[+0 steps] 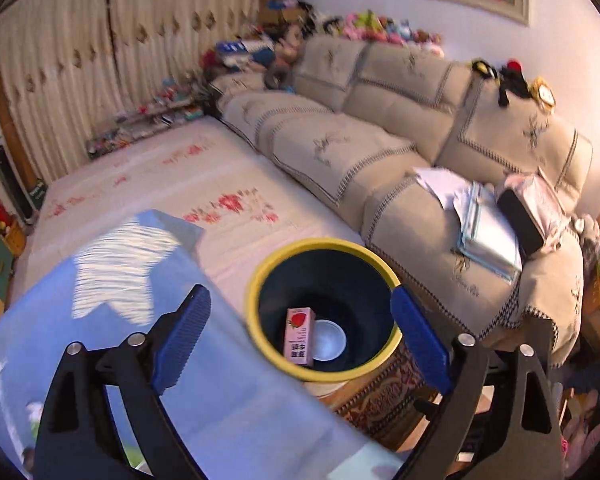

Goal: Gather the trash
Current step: 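Carry the milk carton over the yellow bin and open the left gripper, then grasp the white pill bottle with the right gripper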

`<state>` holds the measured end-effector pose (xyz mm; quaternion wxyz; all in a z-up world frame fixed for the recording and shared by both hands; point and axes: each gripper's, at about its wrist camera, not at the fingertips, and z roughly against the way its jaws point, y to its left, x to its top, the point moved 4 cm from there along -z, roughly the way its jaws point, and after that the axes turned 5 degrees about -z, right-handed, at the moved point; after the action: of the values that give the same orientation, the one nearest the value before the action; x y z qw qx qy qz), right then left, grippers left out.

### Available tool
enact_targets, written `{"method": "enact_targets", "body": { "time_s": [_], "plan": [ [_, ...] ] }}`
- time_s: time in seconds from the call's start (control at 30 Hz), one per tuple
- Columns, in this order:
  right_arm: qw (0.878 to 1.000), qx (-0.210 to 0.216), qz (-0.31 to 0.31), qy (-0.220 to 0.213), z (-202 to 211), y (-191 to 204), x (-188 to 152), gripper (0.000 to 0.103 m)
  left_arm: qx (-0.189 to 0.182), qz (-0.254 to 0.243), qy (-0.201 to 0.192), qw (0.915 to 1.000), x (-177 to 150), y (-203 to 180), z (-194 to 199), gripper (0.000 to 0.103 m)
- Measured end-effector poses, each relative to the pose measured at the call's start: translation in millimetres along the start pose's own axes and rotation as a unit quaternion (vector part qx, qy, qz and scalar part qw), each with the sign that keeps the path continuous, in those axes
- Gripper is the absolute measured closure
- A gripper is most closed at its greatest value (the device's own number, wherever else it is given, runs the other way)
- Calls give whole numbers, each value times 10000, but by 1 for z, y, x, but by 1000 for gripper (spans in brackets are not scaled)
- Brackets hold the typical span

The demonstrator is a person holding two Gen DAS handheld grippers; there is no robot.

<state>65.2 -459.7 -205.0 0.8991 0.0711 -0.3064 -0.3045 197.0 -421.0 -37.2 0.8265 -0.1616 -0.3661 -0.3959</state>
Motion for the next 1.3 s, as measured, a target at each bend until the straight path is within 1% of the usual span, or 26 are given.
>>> {"method": "enact_targets", "body": {
  "time_s": [0.07, 0.17, 0.23, 0.33, 0.43, 0.53, 0.6, 0.67, 0.7, 0.73, 0.8, 0.87, 1.0, 1.17, 1.3],
  "plan": [
    [9998, 78, 178, 2, 1, 17, -1, 20, 130, 278, -243, 9992, -15, 20, 39, 8],
    [9986, 205, 488, -2, 3, 47, -2, 19, 449, 725, -533, 9949, -47, 53, 92, 5],
    [9966, 320, 755, -11, 5, 70, -5, 19, 796, 936, -650, 9903, -75, 74, 123, 5],
    [9907, 565, 1234, 7, 8, 111, -13, 19, 1453, 1170, -726, 9798, -115, 99, 160, 5],
    [9801, 891, 1768, 154, 7, 156, -28, 19, 1833, 1403, -751, 9701, -147, 116, 187, 5],
    [9594, 1318, 2463, 380, 6, 207, -52, 19, 1948, 1548, -742, 9657, -173, 127, 205, 5],
    [9391, 1629, 2994, 445, 7, 239, -67, 19, 2049, 1621, -731, 9625, -187, 133, 213, 5],
    [9225, 1733, 3422, 423, 6, 264, -80, 12, 2125, 1685, -728, 9598, -199, 139, 221, 5],
    [9157, 1762, 3593, 379, 6, 273, -85, 10, 2164, 1739, -729, 9579, -206, 141, 224, 5],
    [9117, 1772, 3692, 333, 6, 279, -87, 8, 2196, 1779, -734, 9564, -211, 143, 227, 5],
    [9068, 1743, 3828, 282, 3, 292, -87, 7, 2262, 1854, -741, 9534, -222, 145, 231, 5],
    [8990, 1903, 3929, 344, -1, 302, -87, 7, 2311, 1928, -740, 9508, -229, 147, 234, 5],
    [8927, 1862, 4076, 488, -12, 310, -91, 7, 2352, 2045, -715, 9475, -244, 150, 236, 5],
    [8876, 1740, 4224, 598, -26, 314, -95, 7, 2326, 2066, -700, 9478, -247, 150, 231, 5],
    [8859, 1785, 4232, 646, -29, 316, -99, 7, 2290, 2057, -695, 9489, -249, 149, 227, 5]
  ]
}}
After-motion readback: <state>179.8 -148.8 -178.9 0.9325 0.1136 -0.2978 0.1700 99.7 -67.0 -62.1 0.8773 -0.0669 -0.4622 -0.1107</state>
